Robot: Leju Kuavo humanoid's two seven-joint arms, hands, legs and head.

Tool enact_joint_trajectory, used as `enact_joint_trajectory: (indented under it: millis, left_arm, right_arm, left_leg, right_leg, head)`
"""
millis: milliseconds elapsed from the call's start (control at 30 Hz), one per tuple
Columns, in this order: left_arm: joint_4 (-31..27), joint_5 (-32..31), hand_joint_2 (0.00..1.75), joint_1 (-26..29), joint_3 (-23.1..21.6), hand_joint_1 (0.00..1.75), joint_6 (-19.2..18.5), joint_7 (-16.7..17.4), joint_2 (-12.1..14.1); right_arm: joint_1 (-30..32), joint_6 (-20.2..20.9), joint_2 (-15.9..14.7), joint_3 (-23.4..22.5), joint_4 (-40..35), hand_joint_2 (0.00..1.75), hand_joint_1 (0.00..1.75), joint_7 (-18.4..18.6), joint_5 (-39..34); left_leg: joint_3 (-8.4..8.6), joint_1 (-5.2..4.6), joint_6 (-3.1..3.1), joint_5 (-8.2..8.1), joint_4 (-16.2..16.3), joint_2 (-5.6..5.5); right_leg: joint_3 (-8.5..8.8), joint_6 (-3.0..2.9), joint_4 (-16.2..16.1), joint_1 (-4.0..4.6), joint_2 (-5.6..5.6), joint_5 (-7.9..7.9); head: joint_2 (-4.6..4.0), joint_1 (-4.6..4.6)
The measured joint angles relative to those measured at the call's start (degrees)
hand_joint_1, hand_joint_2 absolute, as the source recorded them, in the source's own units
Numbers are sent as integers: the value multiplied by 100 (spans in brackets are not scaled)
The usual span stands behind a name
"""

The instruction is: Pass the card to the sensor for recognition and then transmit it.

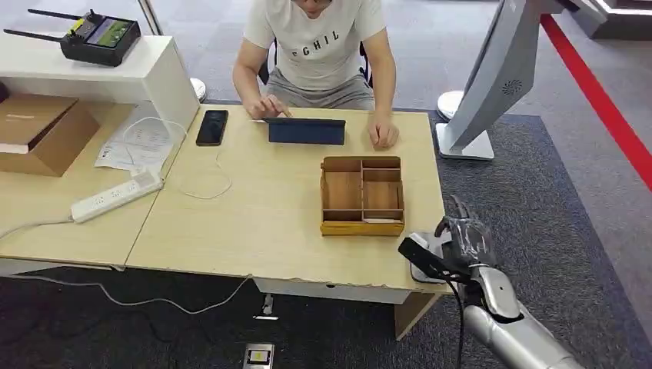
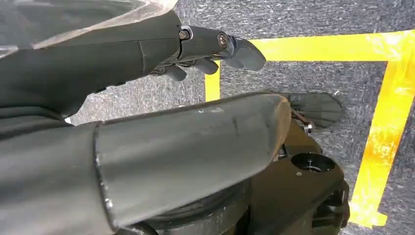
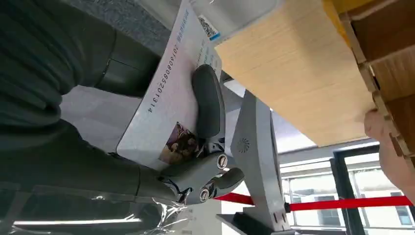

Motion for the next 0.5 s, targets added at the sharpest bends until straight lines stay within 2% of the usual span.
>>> enact_joint_trajectory:
  millis: [500]
  left_arm:
    - [0,87,0,4,0,0,44,41,0]
  right_arm:
    - [-38,-33,212,70,570,175,175,-210,-166]
  left_leg:
    - [0,1,0,0,0,0]
  right_leg:
    - [0,0,0,1,0,0]
  head:
    - [0,-2]
